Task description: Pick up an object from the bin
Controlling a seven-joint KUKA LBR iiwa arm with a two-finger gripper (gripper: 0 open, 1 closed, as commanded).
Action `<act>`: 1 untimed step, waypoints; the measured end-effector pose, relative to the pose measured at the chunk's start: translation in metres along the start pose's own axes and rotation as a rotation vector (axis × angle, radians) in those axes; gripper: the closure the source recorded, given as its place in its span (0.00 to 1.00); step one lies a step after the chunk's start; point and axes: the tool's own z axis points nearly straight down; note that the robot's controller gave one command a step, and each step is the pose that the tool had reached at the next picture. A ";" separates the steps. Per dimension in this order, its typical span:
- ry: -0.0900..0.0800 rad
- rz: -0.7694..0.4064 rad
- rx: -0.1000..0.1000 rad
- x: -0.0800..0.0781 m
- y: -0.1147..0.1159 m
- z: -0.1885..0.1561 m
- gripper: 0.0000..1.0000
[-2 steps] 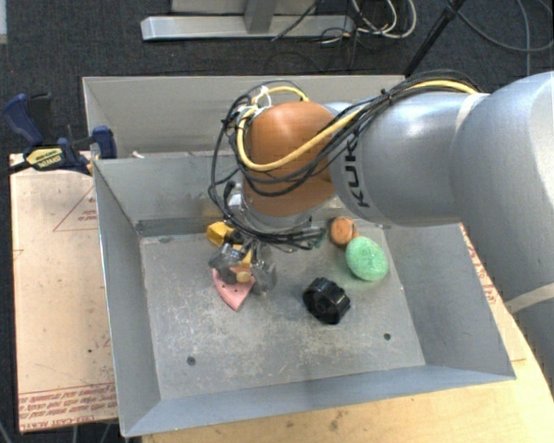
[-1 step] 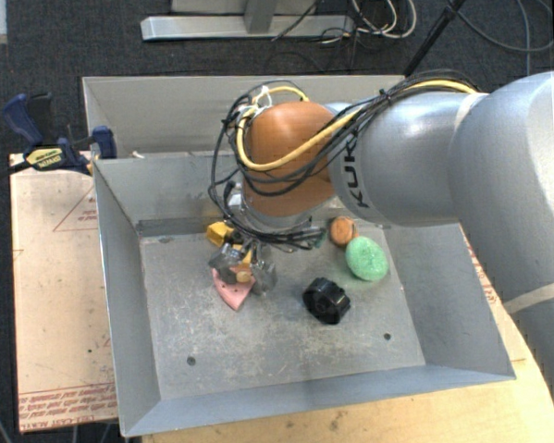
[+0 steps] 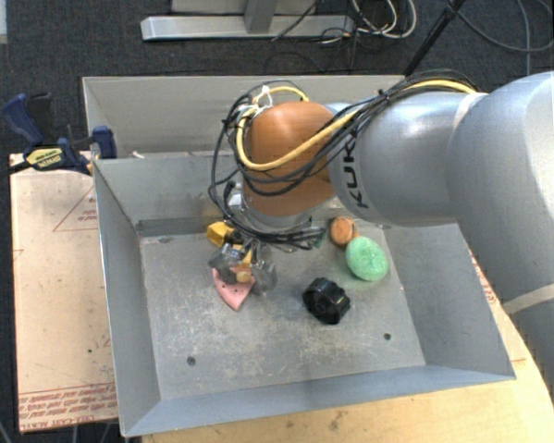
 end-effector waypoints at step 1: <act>0.000 0.000 0.000 0.000 0.000 0.000 1.00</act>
Offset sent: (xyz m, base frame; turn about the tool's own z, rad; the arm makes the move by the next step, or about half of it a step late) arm 0.0000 0.0000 0.0000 0.0000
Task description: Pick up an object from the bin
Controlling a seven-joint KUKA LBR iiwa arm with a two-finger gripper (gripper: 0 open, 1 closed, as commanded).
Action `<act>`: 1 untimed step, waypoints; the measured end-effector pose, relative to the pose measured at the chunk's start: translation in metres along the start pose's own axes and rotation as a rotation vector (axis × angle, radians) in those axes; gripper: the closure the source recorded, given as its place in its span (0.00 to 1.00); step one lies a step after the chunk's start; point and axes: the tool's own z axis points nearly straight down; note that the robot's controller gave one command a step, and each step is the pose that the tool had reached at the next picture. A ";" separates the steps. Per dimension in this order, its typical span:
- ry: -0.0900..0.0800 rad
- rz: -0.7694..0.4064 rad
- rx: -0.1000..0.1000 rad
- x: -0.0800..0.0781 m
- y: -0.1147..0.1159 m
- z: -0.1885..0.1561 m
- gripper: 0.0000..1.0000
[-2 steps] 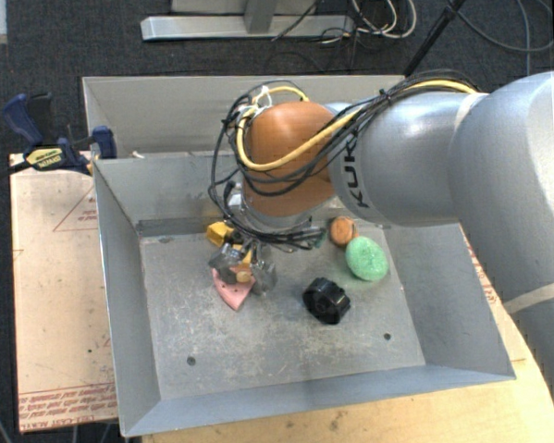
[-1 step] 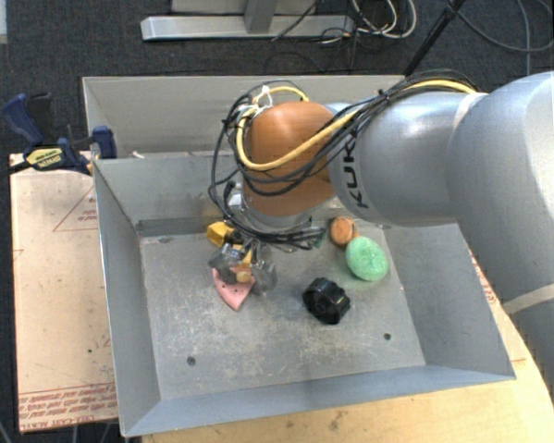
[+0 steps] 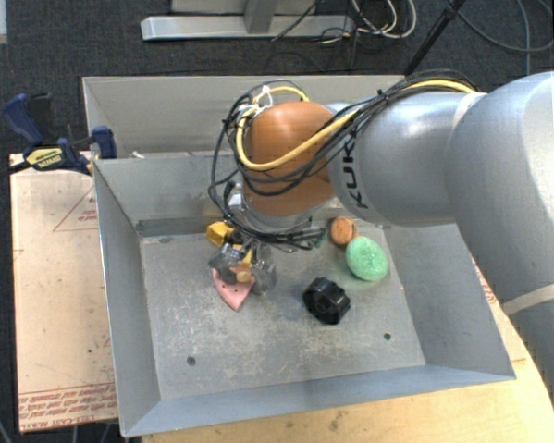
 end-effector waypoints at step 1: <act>0.000 0.000 0.000 0.000 0.000 0.000 1.00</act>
Offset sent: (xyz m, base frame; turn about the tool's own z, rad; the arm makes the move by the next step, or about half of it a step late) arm 0.0000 0.0000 0.0000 0.0000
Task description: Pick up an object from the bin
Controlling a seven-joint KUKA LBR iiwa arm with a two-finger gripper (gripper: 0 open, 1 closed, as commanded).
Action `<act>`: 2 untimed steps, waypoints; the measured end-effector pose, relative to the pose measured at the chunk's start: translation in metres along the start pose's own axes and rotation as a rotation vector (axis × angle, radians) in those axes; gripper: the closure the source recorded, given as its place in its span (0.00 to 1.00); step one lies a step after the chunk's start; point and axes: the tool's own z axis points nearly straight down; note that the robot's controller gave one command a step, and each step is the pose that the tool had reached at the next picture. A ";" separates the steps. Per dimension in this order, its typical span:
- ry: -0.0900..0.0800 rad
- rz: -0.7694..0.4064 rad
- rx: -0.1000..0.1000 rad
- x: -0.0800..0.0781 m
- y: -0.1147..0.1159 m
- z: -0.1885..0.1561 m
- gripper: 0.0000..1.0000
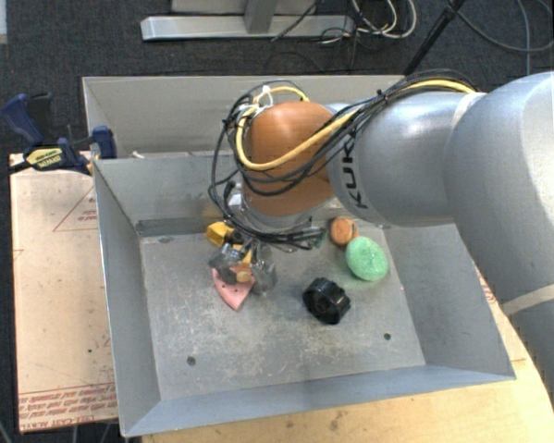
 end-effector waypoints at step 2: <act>0.000 0.000 0.000 0.000 0.000 0.000 1.00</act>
Offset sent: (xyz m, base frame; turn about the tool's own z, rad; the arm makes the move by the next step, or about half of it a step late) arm 0.0000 0.0000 0.0000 0.0000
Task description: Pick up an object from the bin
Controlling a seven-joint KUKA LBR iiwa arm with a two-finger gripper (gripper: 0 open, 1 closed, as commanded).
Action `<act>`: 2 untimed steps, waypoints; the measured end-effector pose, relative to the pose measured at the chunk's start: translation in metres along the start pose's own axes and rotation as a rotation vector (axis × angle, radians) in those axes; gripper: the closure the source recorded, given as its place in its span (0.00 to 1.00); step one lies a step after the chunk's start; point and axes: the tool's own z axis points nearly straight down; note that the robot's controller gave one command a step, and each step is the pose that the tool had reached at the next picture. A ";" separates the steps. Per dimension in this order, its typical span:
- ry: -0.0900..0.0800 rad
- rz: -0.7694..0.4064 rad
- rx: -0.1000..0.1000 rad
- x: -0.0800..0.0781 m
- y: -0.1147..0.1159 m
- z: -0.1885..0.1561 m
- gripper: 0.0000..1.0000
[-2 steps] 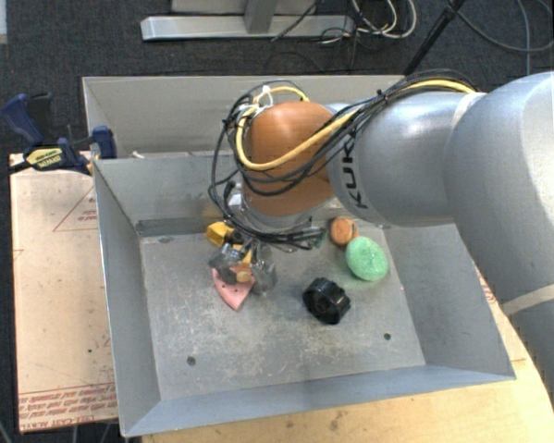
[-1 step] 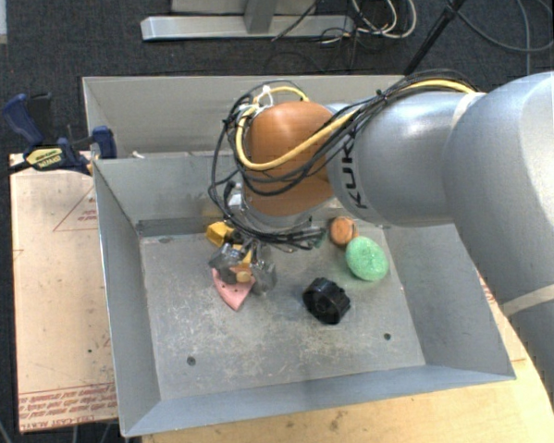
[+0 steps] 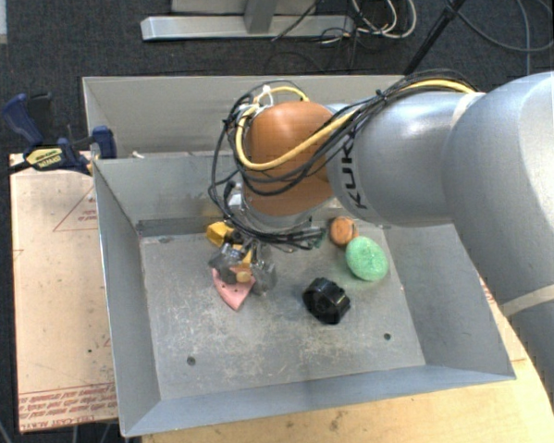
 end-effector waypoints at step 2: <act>0.000 0.000 0.000 0.000 0.000 0.000 1.00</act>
Offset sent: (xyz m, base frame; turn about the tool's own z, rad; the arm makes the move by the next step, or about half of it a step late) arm 0.0000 0.0000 0.0000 0.0000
